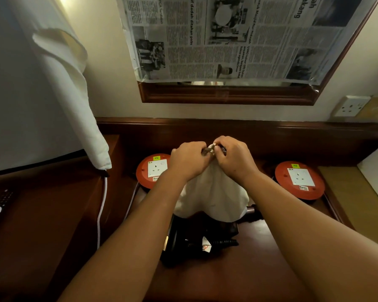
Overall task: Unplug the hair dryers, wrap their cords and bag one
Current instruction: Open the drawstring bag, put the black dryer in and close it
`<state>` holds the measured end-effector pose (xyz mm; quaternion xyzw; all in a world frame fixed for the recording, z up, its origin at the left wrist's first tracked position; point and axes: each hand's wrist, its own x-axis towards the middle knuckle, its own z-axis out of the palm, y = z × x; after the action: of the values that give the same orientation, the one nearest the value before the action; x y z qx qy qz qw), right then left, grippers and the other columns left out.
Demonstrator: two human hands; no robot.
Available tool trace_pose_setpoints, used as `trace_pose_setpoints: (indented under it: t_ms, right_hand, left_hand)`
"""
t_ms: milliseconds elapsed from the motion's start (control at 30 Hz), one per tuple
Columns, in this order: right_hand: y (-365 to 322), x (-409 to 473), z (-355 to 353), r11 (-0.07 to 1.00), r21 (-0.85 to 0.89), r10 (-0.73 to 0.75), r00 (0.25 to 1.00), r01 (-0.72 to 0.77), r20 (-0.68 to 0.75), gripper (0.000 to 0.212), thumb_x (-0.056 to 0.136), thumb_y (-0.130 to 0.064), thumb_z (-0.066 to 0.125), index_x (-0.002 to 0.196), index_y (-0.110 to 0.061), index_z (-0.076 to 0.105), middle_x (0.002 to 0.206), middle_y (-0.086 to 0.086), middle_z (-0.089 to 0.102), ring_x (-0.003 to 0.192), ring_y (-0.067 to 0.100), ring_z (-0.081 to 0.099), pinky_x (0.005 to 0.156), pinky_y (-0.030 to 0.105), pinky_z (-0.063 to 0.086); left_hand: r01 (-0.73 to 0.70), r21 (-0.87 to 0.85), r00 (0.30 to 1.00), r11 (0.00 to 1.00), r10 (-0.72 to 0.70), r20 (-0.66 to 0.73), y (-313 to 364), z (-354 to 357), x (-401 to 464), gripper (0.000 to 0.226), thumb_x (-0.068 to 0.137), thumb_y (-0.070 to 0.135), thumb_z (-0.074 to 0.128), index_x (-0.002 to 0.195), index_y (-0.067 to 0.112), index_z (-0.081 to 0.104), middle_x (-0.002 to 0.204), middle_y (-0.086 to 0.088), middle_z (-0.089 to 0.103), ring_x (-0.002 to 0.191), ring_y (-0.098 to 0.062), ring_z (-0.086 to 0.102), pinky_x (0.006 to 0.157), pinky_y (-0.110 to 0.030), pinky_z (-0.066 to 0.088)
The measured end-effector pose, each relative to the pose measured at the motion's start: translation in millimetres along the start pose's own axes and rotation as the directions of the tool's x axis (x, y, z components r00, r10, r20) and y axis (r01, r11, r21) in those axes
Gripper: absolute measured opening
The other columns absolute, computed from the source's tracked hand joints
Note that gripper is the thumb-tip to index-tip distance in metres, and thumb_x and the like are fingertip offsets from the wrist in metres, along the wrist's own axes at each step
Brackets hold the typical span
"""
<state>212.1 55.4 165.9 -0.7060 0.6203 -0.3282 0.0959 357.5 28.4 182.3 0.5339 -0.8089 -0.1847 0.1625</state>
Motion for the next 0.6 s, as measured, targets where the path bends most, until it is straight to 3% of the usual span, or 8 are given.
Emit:
trace_pose_setpoints:
  t_ms: [200, 433, 600]
  right_hand:
    - [-3, -3, 6, 0.994, -0.067, 0.082, 0.995, -0.086, -0.060, 0.012, 0.089, -0.012, 0.051, 0.082, -0.007, 0.059, 0.072, 0.004, 0.059, 0.065, 0.020, 0.056, 0.057, 0.038, 0.049]
    - [-7, 0, 11, 0.985, -0.015, 0.168, 0.980, -0.171, -0.107, 0.013, 0.087, -0.011, 0.052, 0.076, -0.008, 0.058, 0.064, 0.001, 0.056, 0.058, 0.019, 0.054, 0.051, 0.033, 0.043]
    - [-6, 1, 11, 0.981, -0.025, 0.190, 0.978, -0.193, -0.088, 0.012, 0.086, -0.011, 0.051, 0.078, -0.007, 0.058, 0.065, 0.004, 0.058, 0.060, 0.022, 0.055, 0.052, 0.036, 0.045]
  left_hand:
    - [0.045, -0.065, 0.980, 0.997, -0.057, -0.191, -4, 12, -4, 0.022, 0.089, 0.022, 0.049, 0.073, 0.012, 0.060, 0.064, 0.004, 0.052, 0.067, -0.022, 0.053, 0.056, -0.031, 0.035]
    - [0.142, -0.098, 0.956, 0.985, -0.163, -0.242, -1, 11, -6, 0.025, 0.087, 0.024, 0.050, 0.070, 0.013, 0.065, 0.067, 0.000, 0.057, 0.070, -0.025, 0.056, 0.068, -0.036, 0.046]
    - [0.183, -0.127, 0.953, 0.975, -0.208, -0.221, -9, 11, -6, 0.022, 0.084, 0.022, 0.050, 0.074, 0.017, 0.070, 0.071, -0.002, 0.064, 0.071, -0.025, 0.058, 0.065, -0.035, 0.049]
